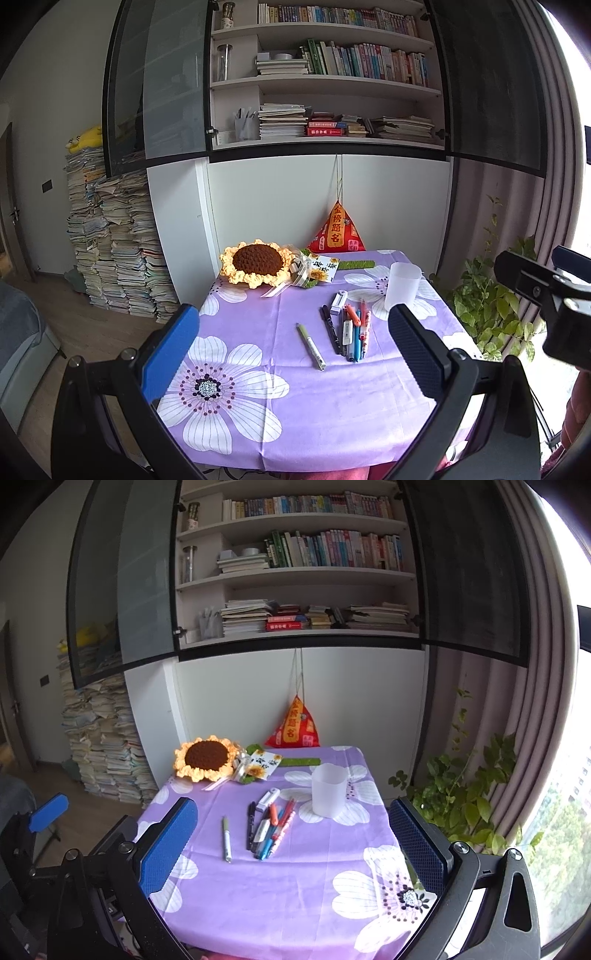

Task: Organize stationery
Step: 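Move both grippers toward the loose pens on the purple tablecloth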

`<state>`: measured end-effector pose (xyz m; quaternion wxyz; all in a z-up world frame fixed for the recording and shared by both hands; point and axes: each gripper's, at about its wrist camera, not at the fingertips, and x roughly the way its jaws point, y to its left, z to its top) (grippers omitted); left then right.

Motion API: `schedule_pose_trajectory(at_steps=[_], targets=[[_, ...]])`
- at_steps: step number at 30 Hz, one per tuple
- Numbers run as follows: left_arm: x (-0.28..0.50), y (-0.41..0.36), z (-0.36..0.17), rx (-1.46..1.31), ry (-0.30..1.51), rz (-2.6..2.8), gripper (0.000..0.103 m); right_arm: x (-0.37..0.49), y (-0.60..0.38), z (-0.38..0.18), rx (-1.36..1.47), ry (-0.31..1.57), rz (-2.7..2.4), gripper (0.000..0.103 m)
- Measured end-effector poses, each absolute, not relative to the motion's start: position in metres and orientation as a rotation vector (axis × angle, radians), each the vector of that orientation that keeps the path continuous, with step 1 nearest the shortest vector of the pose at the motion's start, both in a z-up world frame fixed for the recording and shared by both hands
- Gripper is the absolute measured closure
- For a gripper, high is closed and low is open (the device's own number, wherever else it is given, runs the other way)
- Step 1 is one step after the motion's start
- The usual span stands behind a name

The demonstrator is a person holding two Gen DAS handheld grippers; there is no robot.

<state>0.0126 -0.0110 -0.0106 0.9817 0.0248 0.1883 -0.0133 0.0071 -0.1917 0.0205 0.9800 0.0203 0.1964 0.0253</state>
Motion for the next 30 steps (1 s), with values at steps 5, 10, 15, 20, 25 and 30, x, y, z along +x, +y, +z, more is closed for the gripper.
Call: schedule_pose_trajectory(at_steps=[5,10,15,20,25,30], targets=[[0.016,-0.011,-0.011,0.041,0.384,-0.021,0.001,0.012,-0.195,0.018,0.069,0.381,0.091,0.0],[0.016,-0.011,-0.012,0.039,0.381,-0.025,0.001,0.016,-0.208,0.014,0.127,0.358,0.063,0.0],[0.02,-0.014,-0.016,0.041,0.389,-0.032,0.001,0.015,-0.218,0.01,0.227,0.342,0.124,0.0],[0.026,-0.017,-0.021,0.034,0.427,-0.044,0.001,0.018,-0.22,0.005,0.225,0.358,0.133,0.0],[0.027,-0.017,-0.02,0.036,0.422,-0.046,0.001,0.018,-0.215,0.002,0.173,0.348,0.099,0.0],[0.025,-0.015,-0.019,0.032,0.403,-0.043,0.001,0.02,-0.214,0.001,0.162,0.355,0.093,0.0]])
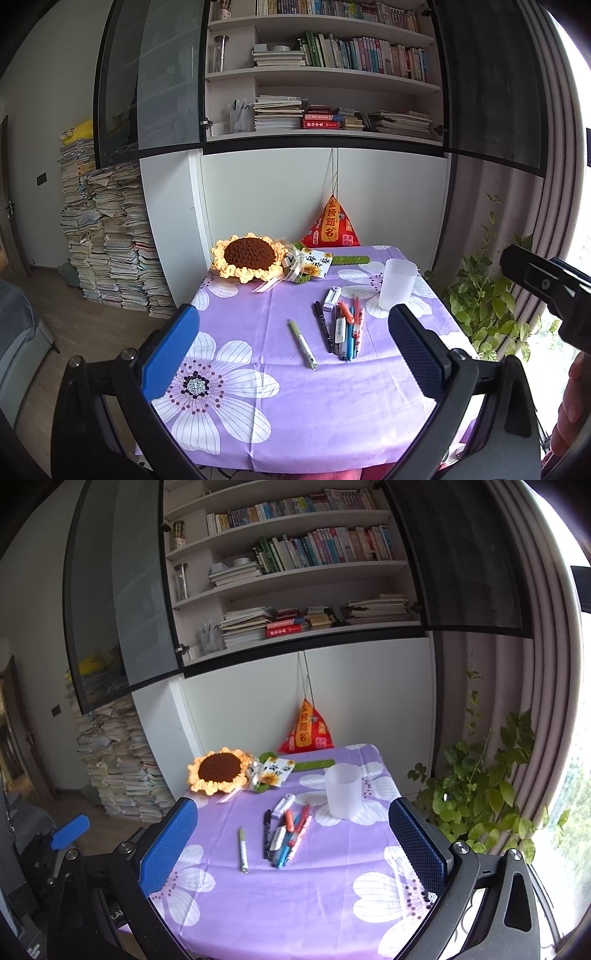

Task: Organize stationery
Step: 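Move both grippers toward the loose pens on the purple tablecloth, then grasp the pink patterned pen with the right gripper while the left gripper grasps the green highlighter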

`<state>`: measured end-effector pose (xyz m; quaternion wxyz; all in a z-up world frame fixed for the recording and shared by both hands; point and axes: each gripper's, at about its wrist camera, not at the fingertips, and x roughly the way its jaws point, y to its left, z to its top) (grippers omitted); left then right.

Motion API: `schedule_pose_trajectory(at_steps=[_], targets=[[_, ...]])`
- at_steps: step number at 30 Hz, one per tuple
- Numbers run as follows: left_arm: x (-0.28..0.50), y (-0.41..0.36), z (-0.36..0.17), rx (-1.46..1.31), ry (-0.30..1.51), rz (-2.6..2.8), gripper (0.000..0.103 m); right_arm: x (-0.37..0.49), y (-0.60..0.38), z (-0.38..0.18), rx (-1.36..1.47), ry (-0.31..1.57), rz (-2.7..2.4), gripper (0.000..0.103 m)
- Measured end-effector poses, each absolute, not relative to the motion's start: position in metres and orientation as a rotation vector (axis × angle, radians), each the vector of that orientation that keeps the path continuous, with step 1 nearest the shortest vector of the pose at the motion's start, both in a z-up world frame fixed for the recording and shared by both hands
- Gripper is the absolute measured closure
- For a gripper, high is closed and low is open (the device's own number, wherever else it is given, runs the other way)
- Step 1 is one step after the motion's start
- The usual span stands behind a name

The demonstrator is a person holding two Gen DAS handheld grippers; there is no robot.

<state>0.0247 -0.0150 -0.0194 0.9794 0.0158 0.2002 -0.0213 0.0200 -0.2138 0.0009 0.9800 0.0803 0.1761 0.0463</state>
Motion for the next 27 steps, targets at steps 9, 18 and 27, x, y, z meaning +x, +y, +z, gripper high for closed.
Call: schedule_pose_trajectory(at_steps=[9,18,27], targets=[[0.029,-0.01,-0.025,0.018,0.414,-0.045,0.001,0.025,-0.206,-0.001,0.12,0.364,0.082,0.0],[0.042,-0.003,-0.033,0.008,0.447,-0.032,0.001,0.036,-0.199,-0.009,0.104,0.401,0.073,0.0],[0.062,0.001,-0.052,0.015,0.497,-0.032,0.001,0.061,-0.199,-0.029,0.101,0.475,0.021,0.0]])
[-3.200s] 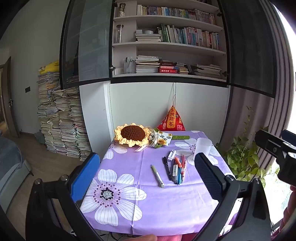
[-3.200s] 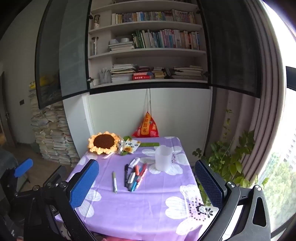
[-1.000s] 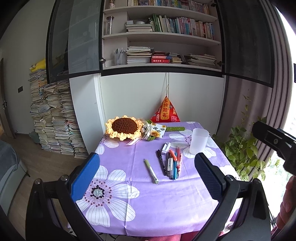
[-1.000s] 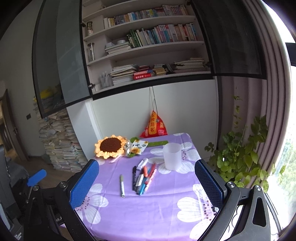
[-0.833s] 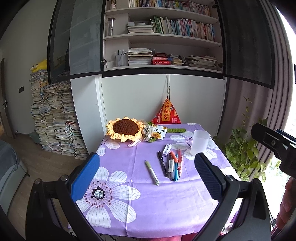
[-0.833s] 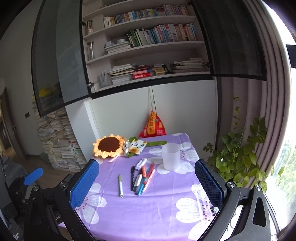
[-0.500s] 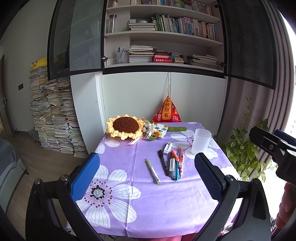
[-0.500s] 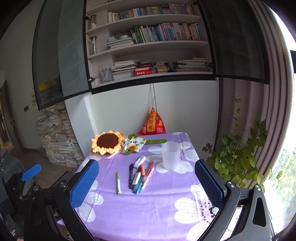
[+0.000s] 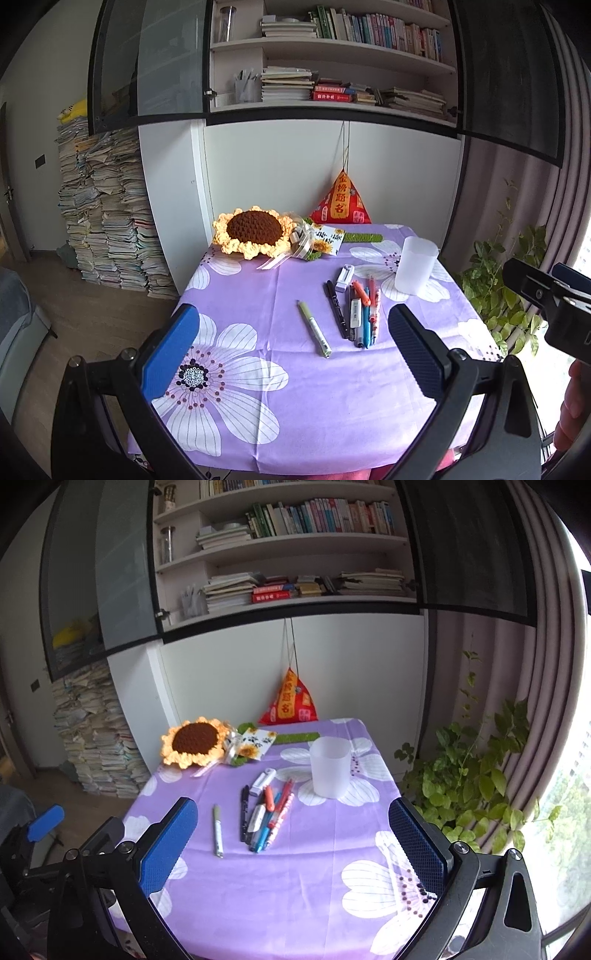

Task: Organize stationery
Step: 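Grasp the pink patterned pen with the right gripper while the left gripper grasps the green highlighter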

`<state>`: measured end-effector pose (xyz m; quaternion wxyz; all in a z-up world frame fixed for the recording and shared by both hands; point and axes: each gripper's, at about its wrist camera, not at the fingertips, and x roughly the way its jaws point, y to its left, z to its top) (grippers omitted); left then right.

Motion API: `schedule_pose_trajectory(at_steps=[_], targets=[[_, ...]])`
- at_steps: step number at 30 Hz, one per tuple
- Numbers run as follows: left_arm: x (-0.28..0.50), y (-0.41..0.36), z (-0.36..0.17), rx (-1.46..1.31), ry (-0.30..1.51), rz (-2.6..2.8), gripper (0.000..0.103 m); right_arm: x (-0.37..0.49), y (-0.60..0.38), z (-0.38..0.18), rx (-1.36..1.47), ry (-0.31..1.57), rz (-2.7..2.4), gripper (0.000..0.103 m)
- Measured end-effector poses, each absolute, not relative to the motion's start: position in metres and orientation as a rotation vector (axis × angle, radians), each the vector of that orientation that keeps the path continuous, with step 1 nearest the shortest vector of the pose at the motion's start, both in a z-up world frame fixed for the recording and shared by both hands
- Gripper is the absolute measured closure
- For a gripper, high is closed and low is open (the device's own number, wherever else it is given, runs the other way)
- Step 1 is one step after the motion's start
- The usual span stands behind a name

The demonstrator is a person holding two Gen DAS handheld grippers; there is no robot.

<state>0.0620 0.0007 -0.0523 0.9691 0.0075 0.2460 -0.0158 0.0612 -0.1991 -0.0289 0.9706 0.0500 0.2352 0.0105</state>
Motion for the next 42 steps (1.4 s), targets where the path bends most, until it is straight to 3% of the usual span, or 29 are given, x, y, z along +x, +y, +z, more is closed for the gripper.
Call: schedule_pose_trajectory(at_steps=[9,27,32,38,42], targets=[[0.081,-0.001,-0.061,0.03,0.51,-0.035,0.001,0.078,-0.198,-0.038,0.088,0.504,0.002,0.0],[0.174,0.002,-0.13,0.025,0.766,0.031,0.001,0.162,-0.207,-0.101,0.102,0.759,-0.023,0.0],[0.21,-0.003,-0.15,0.034,0.839,0.035,0.001,0.192,-0.205,-0.122,0.081,0.828,0.004,0.019],[0.247,-0.005,-0.168,0.034,0.903,0.046,0.001,0.234,-0.21,-0.15,0.117,0.945,0.041,0.063],[0.266,-0.006,-0.18,0.033,0.938,0.051,0.002,0.261,-0.213,-0.168,0.193,1.02,0.09,0.067]])
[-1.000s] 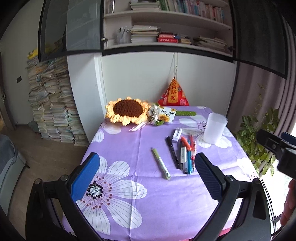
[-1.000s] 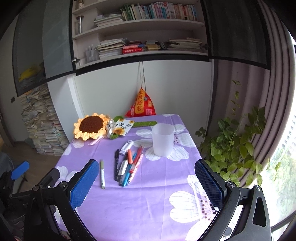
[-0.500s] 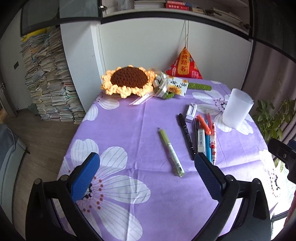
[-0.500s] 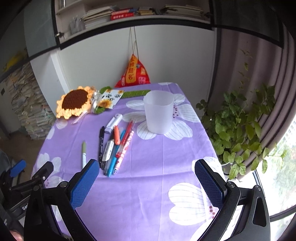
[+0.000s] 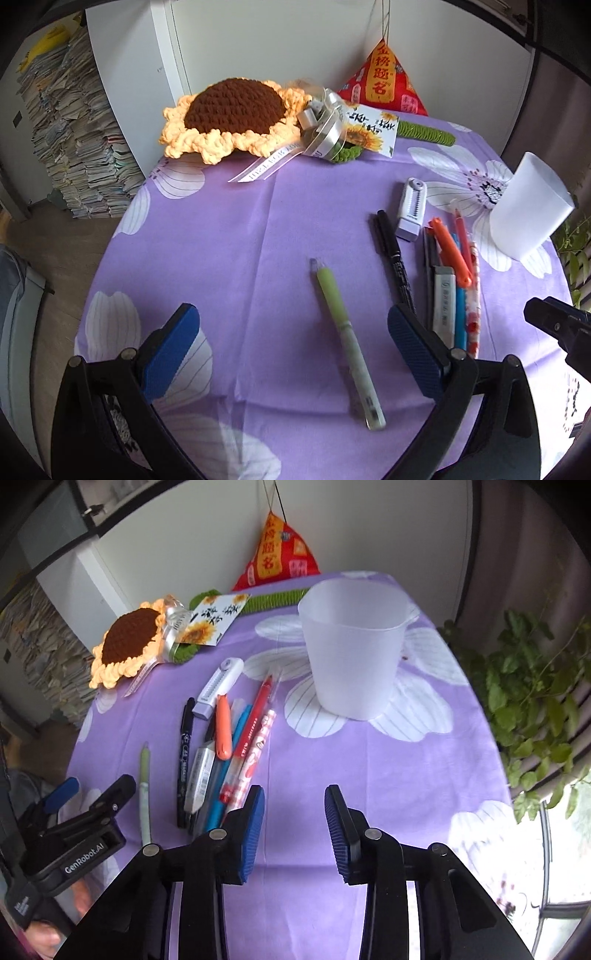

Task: Organize stationery
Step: 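Grasp the pink patterned pen with the right gripper while the left gripper grasps the green highlighter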

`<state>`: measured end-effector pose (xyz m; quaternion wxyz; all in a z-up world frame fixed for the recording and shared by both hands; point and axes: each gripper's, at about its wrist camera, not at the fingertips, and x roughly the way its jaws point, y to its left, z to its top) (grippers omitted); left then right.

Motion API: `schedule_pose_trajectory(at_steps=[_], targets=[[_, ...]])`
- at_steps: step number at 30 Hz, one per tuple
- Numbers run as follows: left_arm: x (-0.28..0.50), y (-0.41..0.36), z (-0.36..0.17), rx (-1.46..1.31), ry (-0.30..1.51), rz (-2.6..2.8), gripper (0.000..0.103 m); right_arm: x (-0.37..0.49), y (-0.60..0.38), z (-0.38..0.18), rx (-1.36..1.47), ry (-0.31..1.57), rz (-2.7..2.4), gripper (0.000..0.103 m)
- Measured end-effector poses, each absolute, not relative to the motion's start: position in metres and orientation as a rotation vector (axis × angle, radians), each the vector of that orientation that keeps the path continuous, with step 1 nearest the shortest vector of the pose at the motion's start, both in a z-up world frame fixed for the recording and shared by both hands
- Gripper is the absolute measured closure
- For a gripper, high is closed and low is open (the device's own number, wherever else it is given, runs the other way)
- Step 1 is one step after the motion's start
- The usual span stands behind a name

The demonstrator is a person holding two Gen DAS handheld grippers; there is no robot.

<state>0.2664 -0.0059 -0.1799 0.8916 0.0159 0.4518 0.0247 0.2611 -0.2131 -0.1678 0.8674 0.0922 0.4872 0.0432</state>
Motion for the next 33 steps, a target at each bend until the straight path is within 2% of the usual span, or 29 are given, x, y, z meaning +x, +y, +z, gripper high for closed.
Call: schedule_pose_trajectory(at_steps=[3,6,11,18,20,25,26,27,28,30,33], targets=[[0.276,-0.006,-0.187,0.039,0.956,0.044,0.004,0.276,-0.21,-0.175,0.207,1.041,0.106,0.067],[0.283,-0.006,-0.192,0.039,0.972,0.028,0.012,0.29,-0.207,-0.18,0.227,1.067,0.128,0.067],[0.289,-0.004,-0.201,0.017,1.008,0.002,0.033,0.304,-0.195,-0.19,0.181,1.092,0.122,0.067],[0.288,-0.006,-0.201,0.019,1.001,-0.036,0.047,0.31,-0.19,-0.193,0.149,1.097,0.099,0.067],[0.288,-0.007,-0.2,0.018,1.002,-0.04,0.056,0.312,-0.187,-0.192,0.135,1.091,0.089,0.067],[0.289,-0.003,-0.2,0.02,1.009,-0.023,0.062,0.321,-0.178,-0.194,0.078,1.095,0.047,0.067],[0.288,-0.001,-0.199,0.02,1.01,-0.019,0.066,0.322,-0.177,-0.194,0.07,1.095,0.042,0.067],[0.287,0.001,-0.199,0.019,1.013,-0.021,0.069,0.323,-0.175,-0.194,0.06,1.095,0.037,0.069],[0.286,0.002,-0.199,0.018,1.016,-0.025,0.075,0.323,-0.175,-0.194,0.053,1.094,0.036,0.082],[0.282,0.002,-0.199,0.024,1.02,-0.042,0.083,0.32,-0.175,-0.193,0.049,1.1,0.058,0.088],[0.275,0.003,-0.198,0.015,1.033,-0.079,0.092,0.31,-0.179,-0.192,0.069,1.122,0.119,0.089]])
